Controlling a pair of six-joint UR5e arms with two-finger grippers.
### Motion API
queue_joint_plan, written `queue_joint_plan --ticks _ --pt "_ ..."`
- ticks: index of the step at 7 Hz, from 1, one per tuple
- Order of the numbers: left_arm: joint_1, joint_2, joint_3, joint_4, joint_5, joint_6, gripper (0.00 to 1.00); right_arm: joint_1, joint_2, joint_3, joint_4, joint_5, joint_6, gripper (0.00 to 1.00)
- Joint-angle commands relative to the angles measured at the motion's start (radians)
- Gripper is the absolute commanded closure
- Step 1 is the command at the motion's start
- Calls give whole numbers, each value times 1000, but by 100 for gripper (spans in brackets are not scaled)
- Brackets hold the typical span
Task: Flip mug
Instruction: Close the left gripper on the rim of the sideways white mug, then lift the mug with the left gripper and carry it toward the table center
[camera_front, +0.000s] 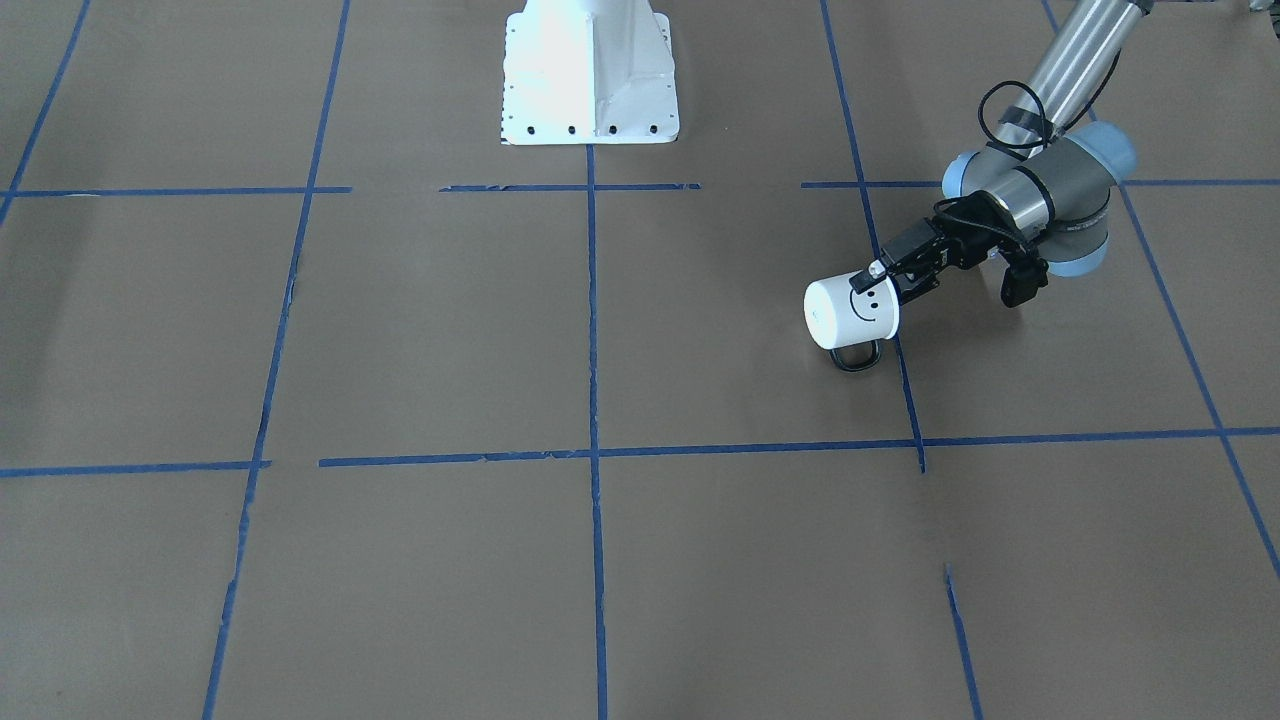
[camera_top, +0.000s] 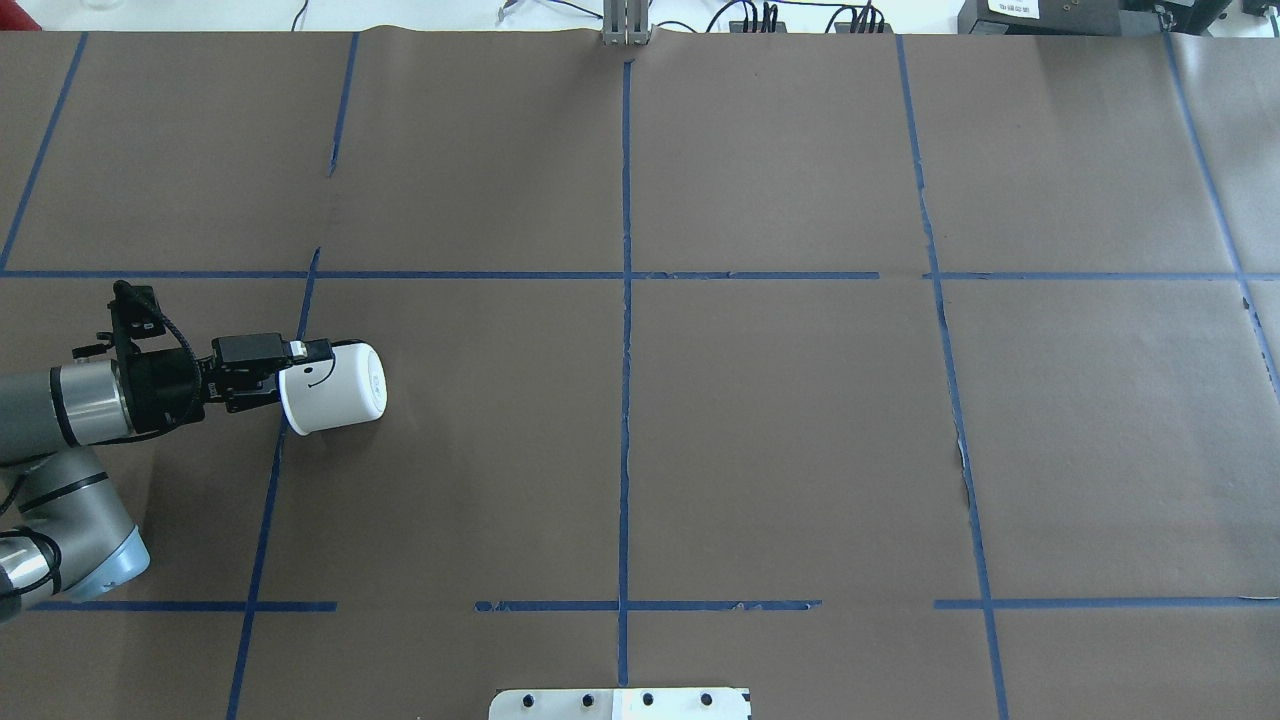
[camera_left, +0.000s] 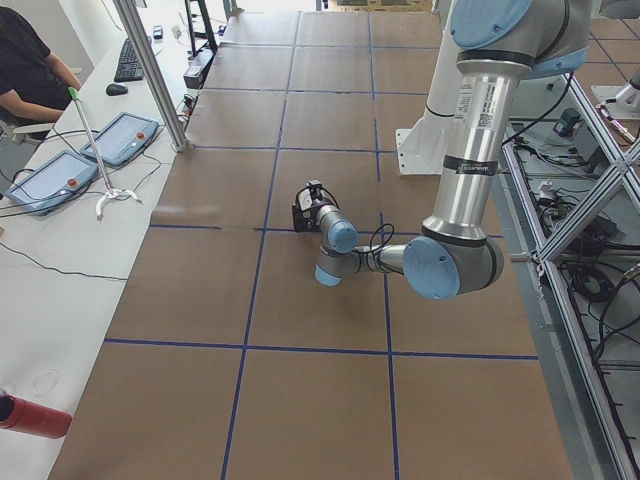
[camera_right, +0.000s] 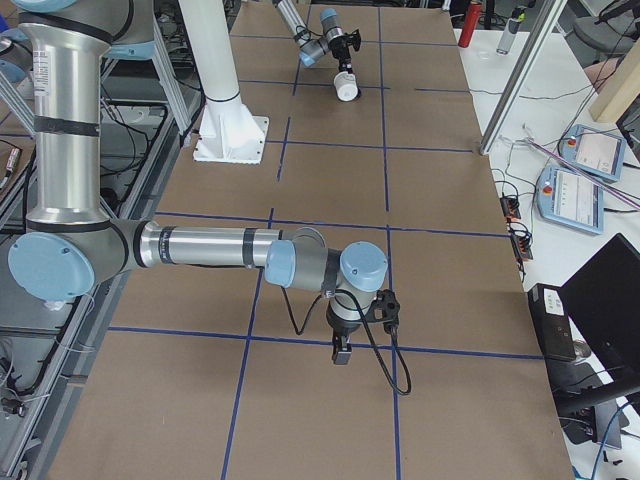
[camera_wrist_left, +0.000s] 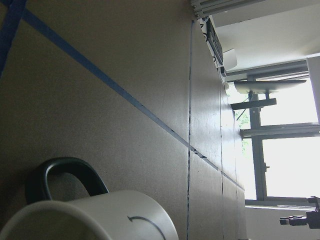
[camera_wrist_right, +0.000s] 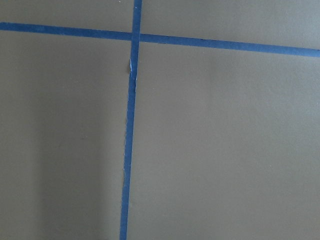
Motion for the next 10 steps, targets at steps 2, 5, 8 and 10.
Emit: queue_joint_plan --ticks 2,5,8,10 --pt "-1 6 -27 -6 0 -34 100 0 0 -1 0 0 0 0" --pt "-9 9 -119 7 3 -88 100 0 0 0 0 0 0 0" --pt "-10 -60 -304 465 2 -82 100 0 0 0 0 0 0 0" --pt "-9 -315 -311 956 2 -51 100 0 0 0 0 0 0 0"
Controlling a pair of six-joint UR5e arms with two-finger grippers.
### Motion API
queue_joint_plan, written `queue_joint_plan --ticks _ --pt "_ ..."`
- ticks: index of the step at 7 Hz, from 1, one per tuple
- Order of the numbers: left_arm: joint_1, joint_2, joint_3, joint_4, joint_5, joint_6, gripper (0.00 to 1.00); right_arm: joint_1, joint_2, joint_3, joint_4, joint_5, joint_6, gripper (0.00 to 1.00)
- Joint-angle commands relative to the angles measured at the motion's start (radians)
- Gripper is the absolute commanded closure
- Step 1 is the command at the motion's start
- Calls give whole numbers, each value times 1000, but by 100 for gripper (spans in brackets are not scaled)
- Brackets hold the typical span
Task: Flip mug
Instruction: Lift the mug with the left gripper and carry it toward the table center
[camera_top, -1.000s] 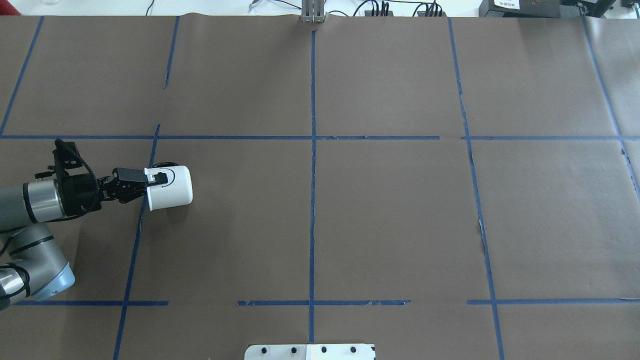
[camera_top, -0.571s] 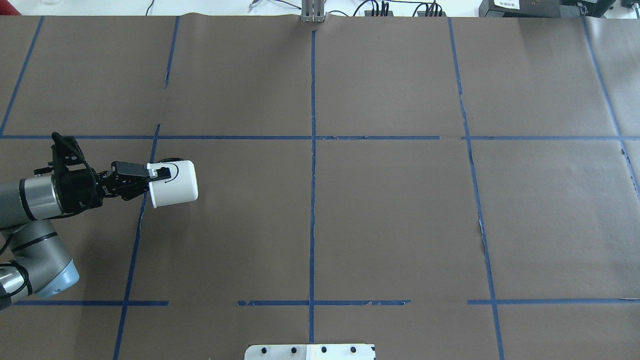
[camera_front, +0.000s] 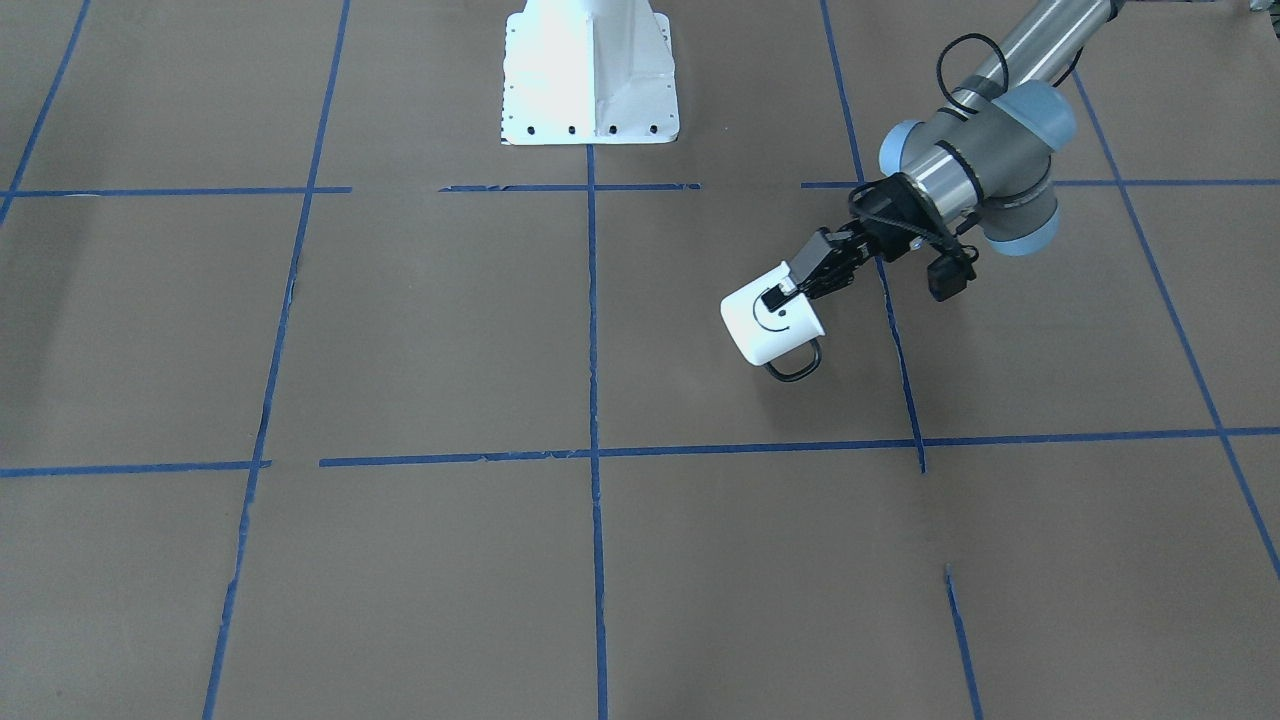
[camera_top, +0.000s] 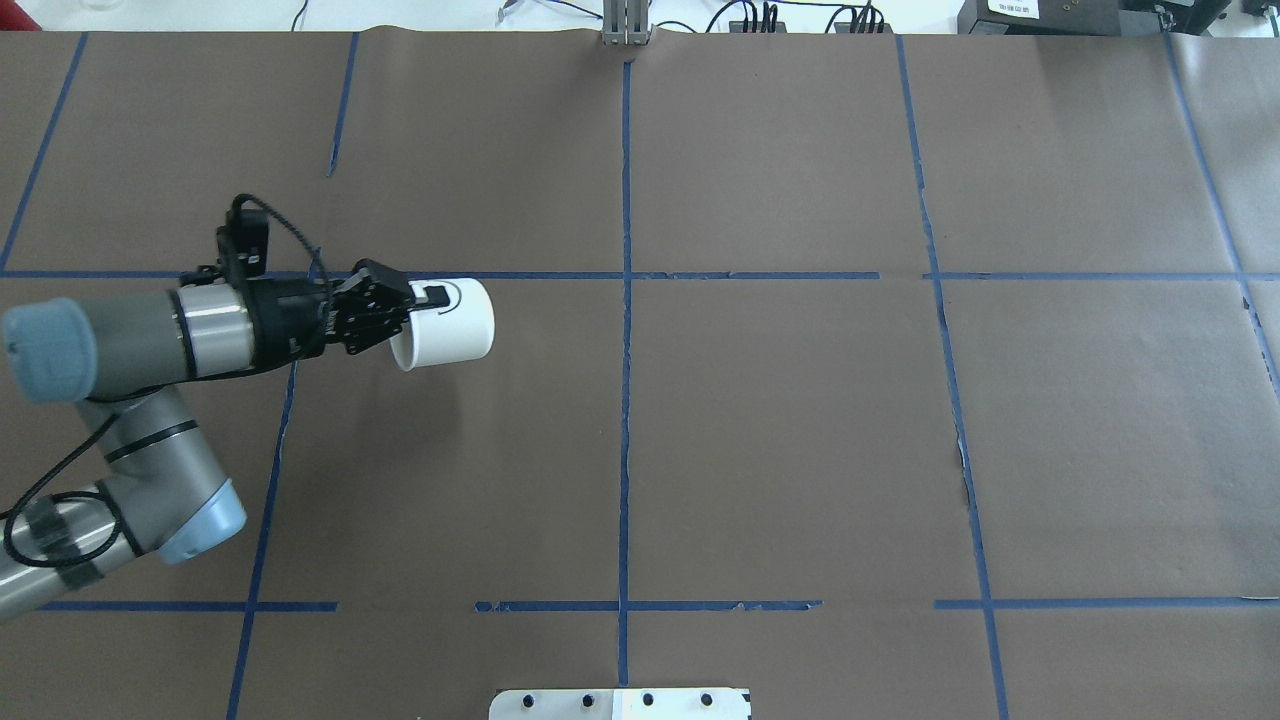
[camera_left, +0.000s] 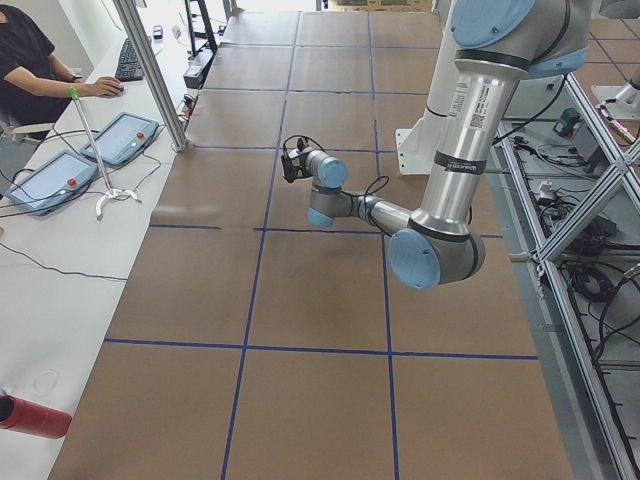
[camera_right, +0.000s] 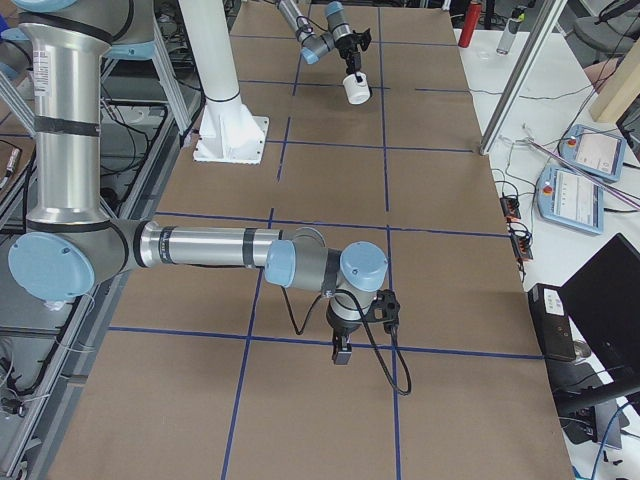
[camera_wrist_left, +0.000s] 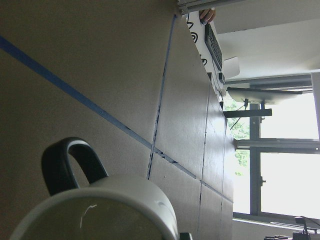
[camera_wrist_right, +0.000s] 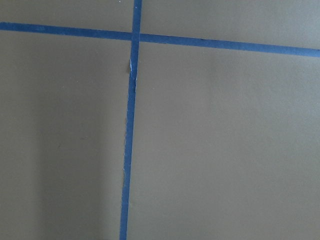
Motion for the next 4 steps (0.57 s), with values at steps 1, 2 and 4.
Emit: queue_joint_plan --ticks 1,2,4 --pt "6 -206 -13 473 2 86 100 0 0 0 0 0 0 0" --pt "9 -269 -14 619 -1 108 100 0 0 0 0 0 0 0" --pt "24 -501 25 1110 -6 216 100 0 0 0 0 0 0 0"
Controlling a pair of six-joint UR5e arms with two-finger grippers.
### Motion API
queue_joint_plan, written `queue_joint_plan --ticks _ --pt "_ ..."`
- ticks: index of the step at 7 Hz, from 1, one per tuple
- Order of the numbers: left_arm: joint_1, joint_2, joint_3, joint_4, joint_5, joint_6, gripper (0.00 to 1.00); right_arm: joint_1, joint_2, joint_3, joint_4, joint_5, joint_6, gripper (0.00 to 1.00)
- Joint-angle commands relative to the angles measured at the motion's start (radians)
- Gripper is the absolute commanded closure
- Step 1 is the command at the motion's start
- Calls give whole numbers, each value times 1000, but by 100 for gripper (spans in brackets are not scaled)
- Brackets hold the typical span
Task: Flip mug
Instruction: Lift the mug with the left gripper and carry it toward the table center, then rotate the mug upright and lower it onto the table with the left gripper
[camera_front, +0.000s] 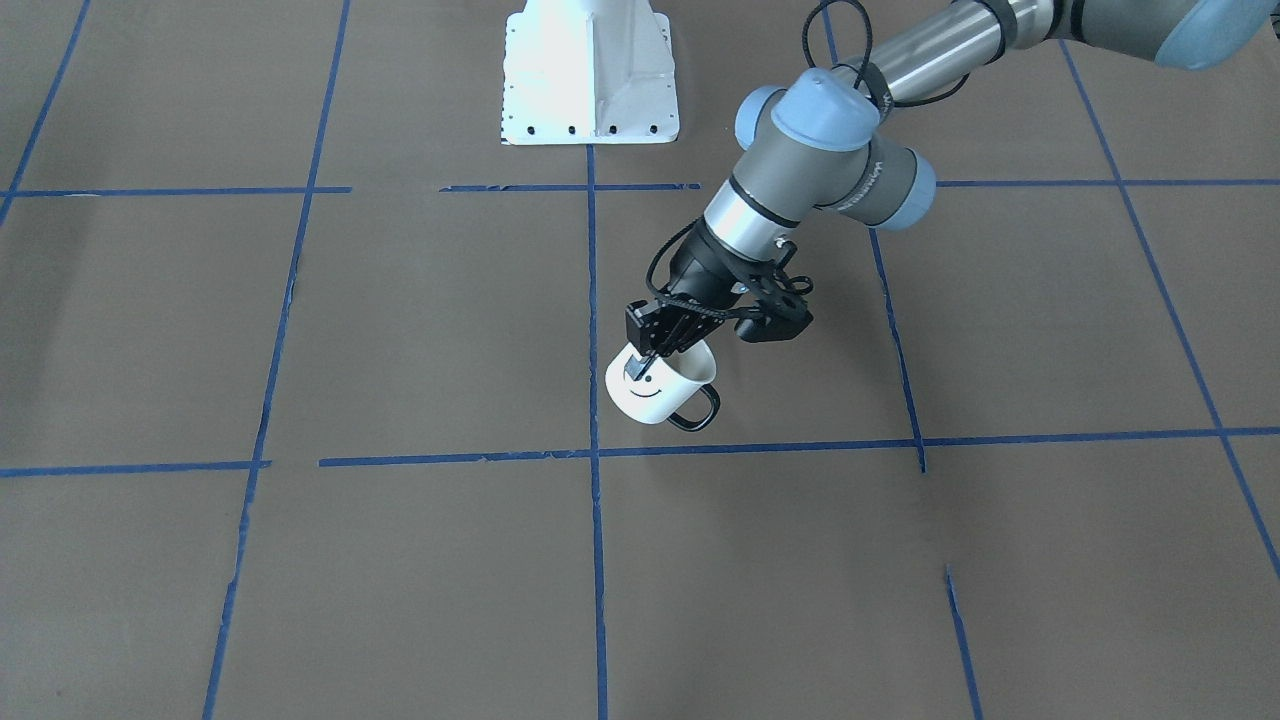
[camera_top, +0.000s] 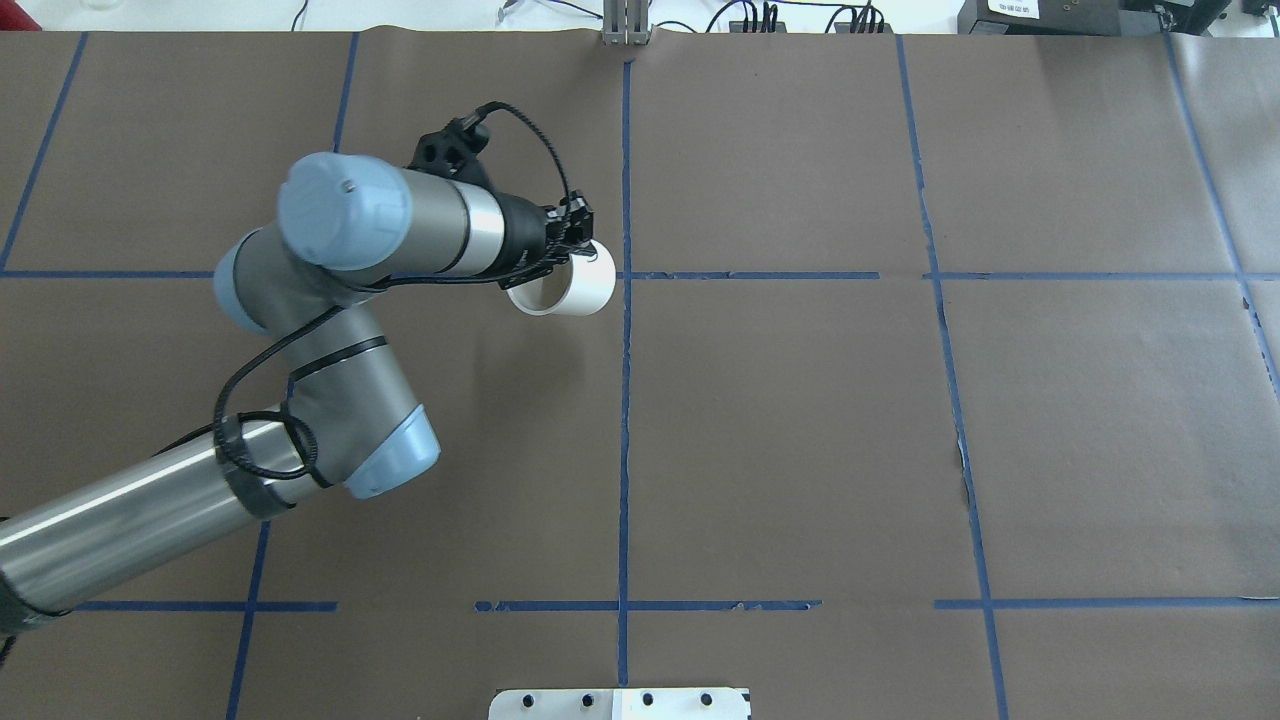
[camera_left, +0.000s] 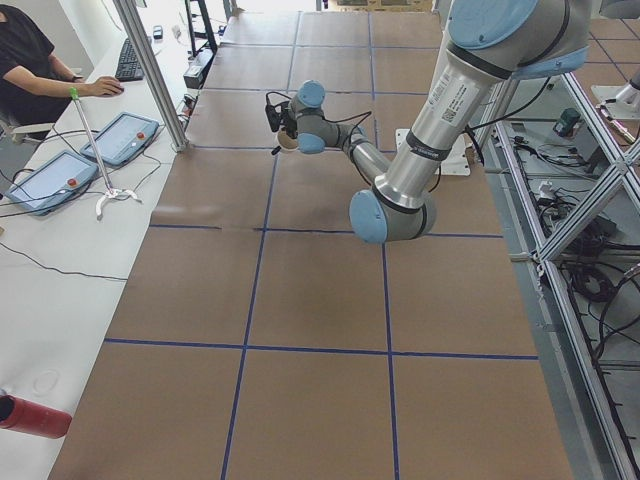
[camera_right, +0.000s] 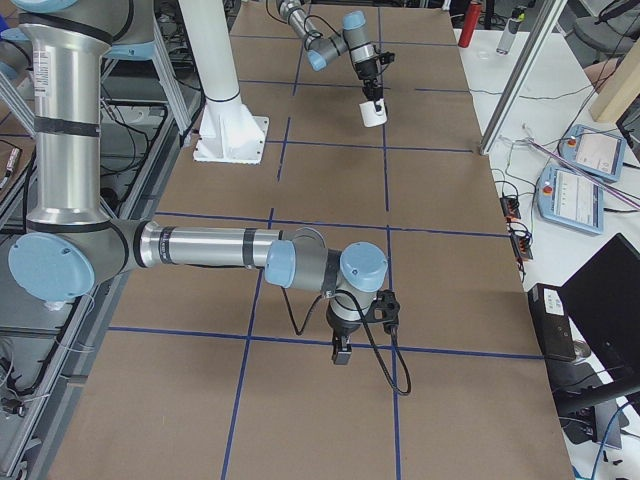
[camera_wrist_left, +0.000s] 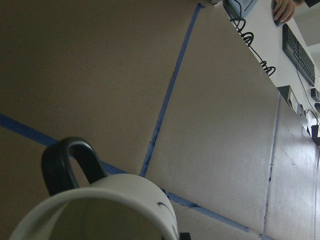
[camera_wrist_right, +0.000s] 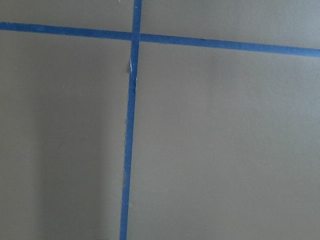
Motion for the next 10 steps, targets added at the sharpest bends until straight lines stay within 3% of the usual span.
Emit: queue_joint_plan --ticks 1,2,5,10 --pt "37 -202 82 376 2 75 100 0 0 0 0 0 0 0" --pt "58 -273 174 464 2 76 100 0 0 0 0 0 0 0" --pt "66 -347 230 651 -1 154 100 0 0 0 0 0 0 0" --pt "95 -326 256 569 -67 159 100 0 0 0 0 0 0 0"
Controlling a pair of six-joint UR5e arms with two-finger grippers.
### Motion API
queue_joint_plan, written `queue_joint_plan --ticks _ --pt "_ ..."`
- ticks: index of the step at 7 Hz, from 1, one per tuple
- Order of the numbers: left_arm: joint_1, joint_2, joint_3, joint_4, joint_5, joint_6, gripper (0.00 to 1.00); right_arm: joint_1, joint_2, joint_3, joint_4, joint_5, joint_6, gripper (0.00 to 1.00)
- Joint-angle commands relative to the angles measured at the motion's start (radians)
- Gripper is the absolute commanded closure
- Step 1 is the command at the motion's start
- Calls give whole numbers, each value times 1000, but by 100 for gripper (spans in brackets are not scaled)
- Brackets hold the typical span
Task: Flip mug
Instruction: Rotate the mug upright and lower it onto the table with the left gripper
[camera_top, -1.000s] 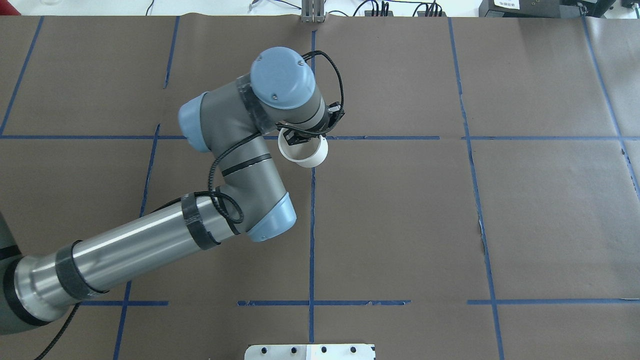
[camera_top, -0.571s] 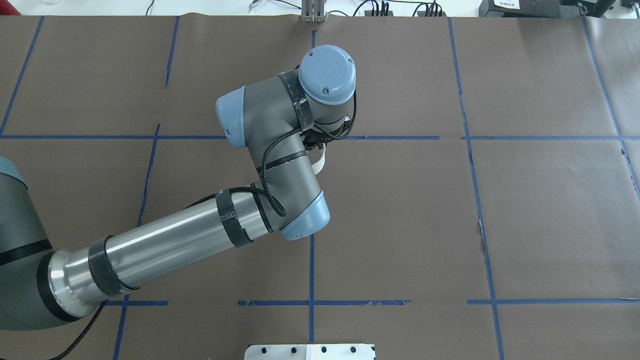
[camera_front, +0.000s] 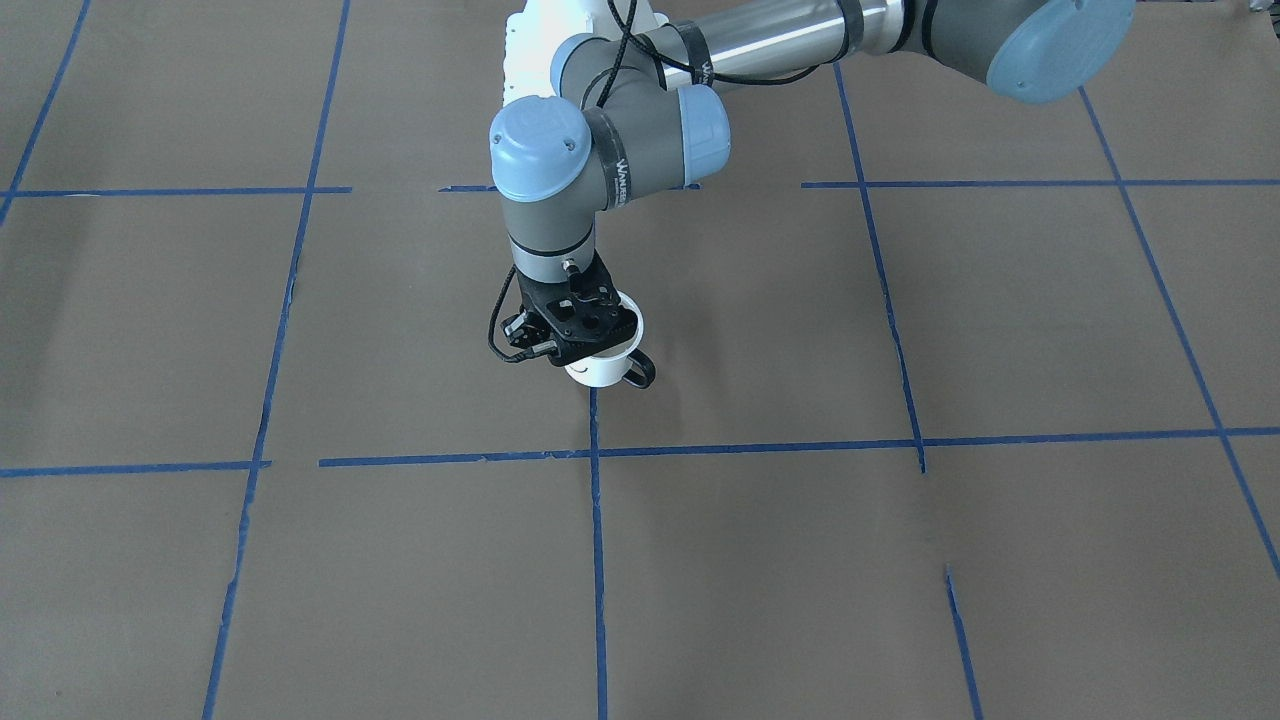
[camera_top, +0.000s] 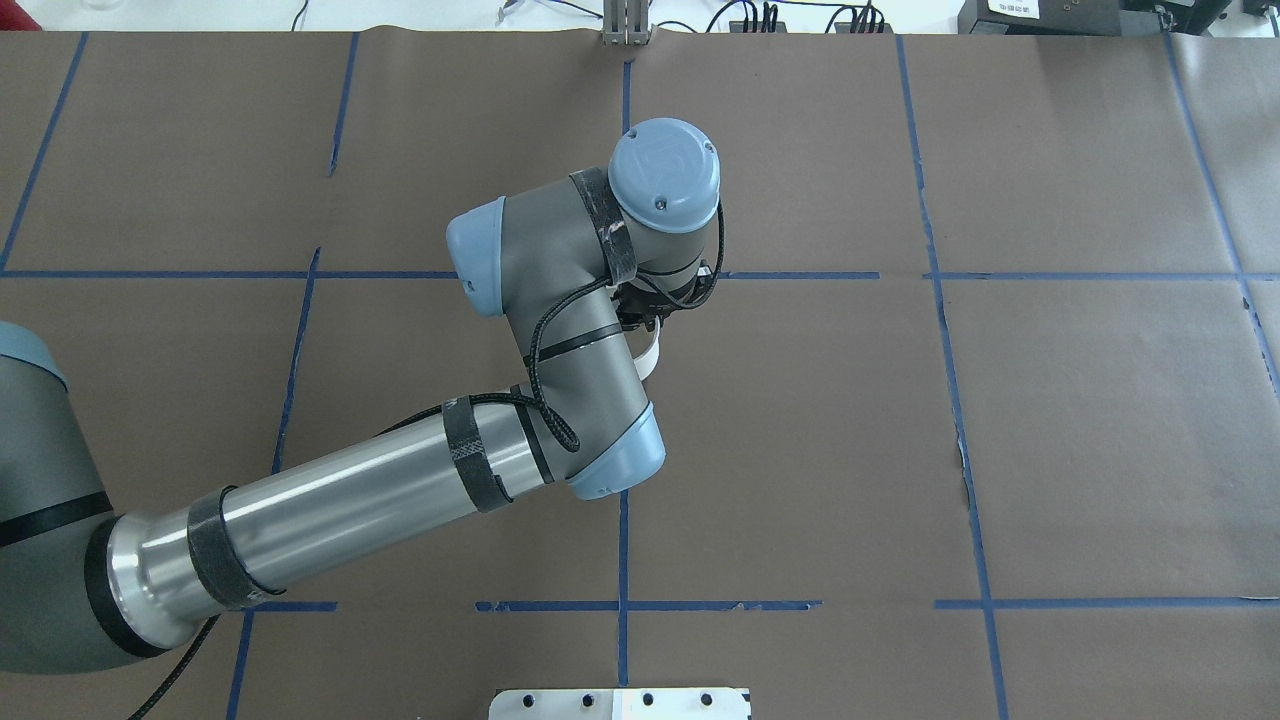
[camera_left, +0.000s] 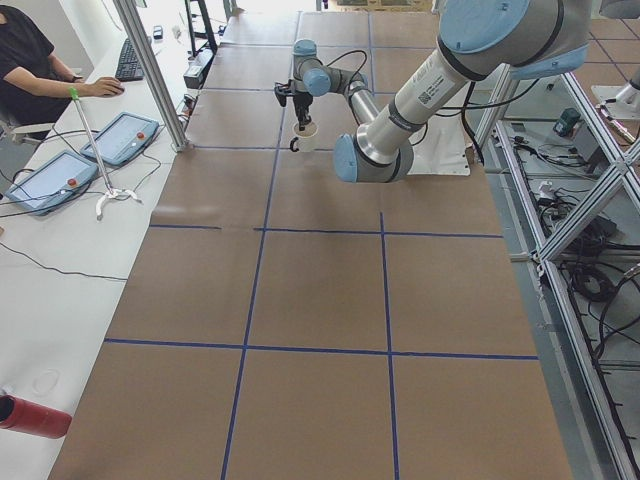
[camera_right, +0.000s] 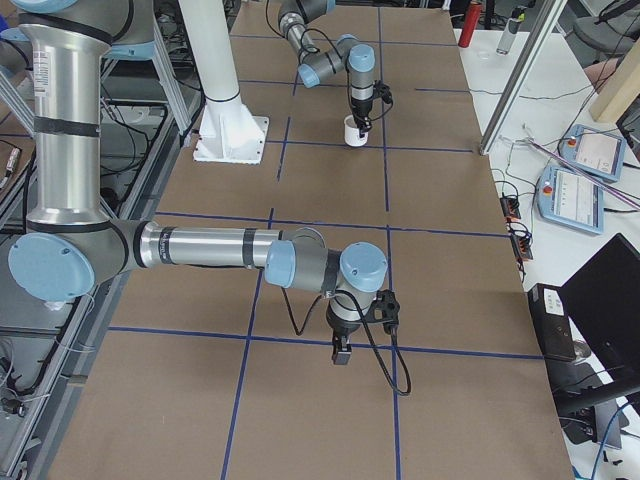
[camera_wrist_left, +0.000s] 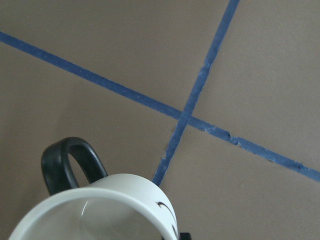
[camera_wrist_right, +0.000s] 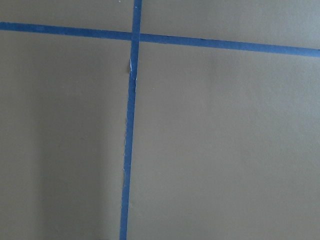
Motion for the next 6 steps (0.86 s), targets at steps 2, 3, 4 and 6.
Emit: queue_joint_plan --ticks 2,3,4,6 --pt "21 14 10 -25 1 0 100 0 0 0 0 0 0 0" --pt "22 21 8 -23 1 -1 100 0 0 0 0 0 0 0" --pt "28 24 8 -22 2 -1 100 0 0 0 0 0 0 0" --pt "28 28 2 -20 10 2 34 0 0 0 0 0 0 0"
